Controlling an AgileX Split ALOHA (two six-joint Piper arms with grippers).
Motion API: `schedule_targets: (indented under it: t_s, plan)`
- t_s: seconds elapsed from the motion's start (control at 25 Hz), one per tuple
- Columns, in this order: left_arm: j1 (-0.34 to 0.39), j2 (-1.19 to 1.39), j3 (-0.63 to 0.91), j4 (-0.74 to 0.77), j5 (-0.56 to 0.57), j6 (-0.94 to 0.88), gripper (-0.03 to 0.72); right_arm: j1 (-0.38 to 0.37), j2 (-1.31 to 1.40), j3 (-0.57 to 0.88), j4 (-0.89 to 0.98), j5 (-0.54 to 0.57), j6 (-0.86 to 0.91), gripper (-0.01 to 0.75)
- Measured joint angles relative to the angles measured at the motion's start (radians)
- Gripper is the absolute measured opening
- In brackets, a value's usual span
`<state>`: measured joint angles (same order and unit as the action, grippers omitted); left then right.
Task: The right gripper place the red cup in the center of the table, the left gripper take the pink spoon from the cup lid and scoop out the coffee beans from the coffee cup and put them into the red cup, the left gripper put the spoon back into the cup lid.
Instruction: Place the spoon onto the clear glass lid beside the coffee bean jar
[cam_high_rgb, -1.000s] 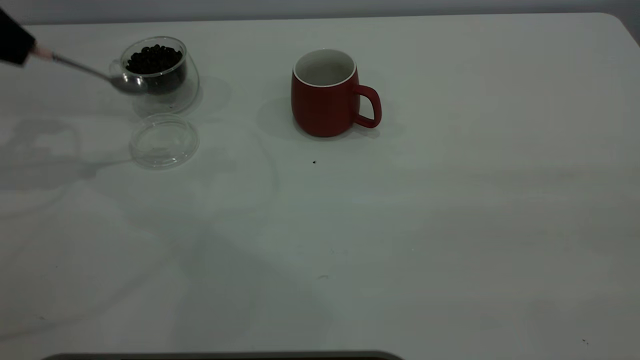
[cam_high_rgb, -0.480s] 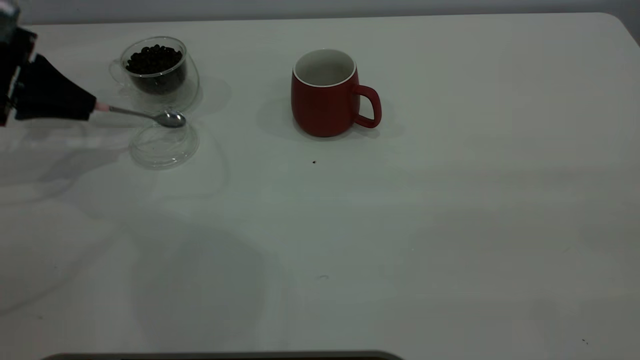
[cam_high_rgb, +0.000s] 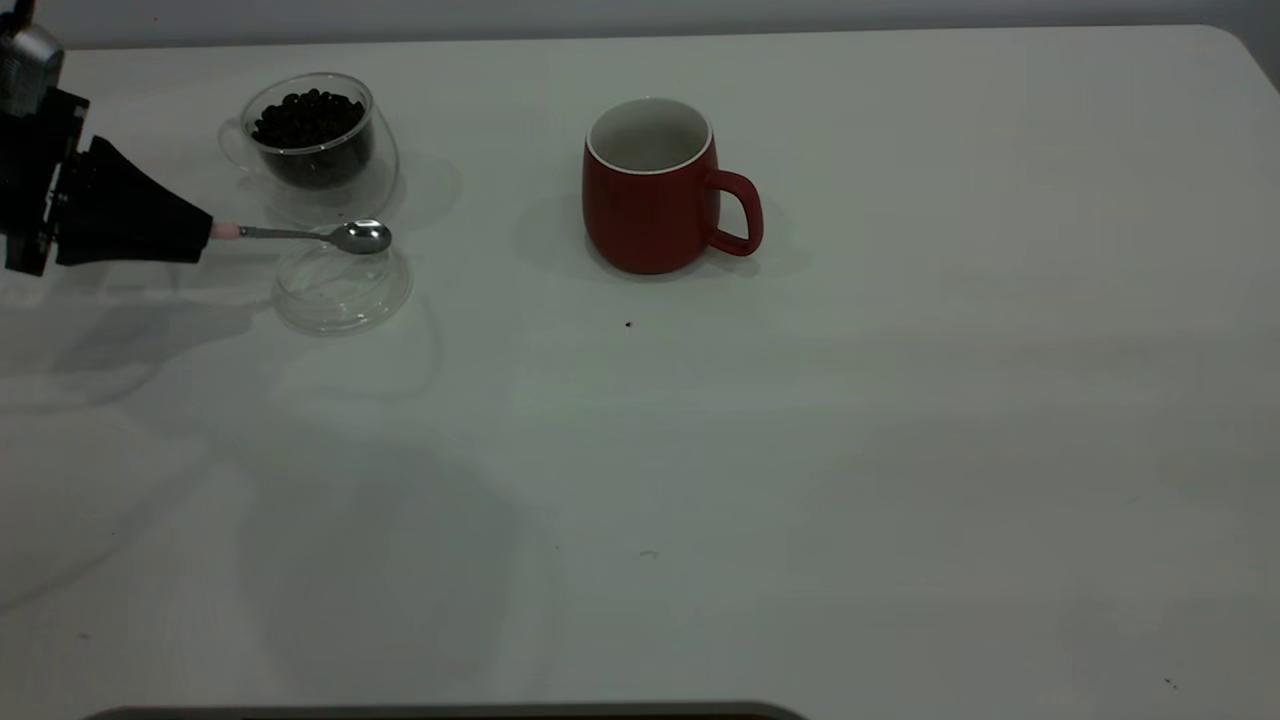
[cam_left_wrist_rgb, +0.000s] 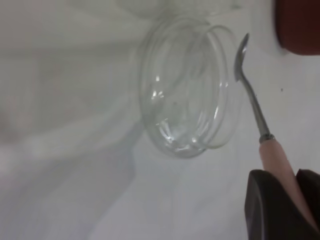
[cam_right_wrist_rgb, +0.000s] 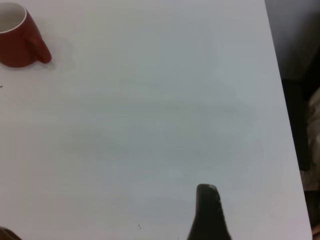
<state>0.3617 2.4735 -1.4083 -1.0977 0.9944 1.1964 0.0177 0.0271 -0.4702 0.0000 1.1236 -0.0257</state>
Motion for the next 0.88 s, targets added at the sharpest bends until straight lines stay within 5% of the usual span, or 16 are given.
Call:
schedule_targets:
  t_s: [0.36,0.88]
  plan:
    - [0.015,0.001,-0.096,0.101,0.100,-0.072,0.123,0.000,0.000,0.000,0.000,0.000,0.000,0.589]
    - [0.008,0.009,-0.102,0.184,-0.006,-0.114,0.123,0.000,0.000,0.000,0.000,0.000,0.000,0.589]
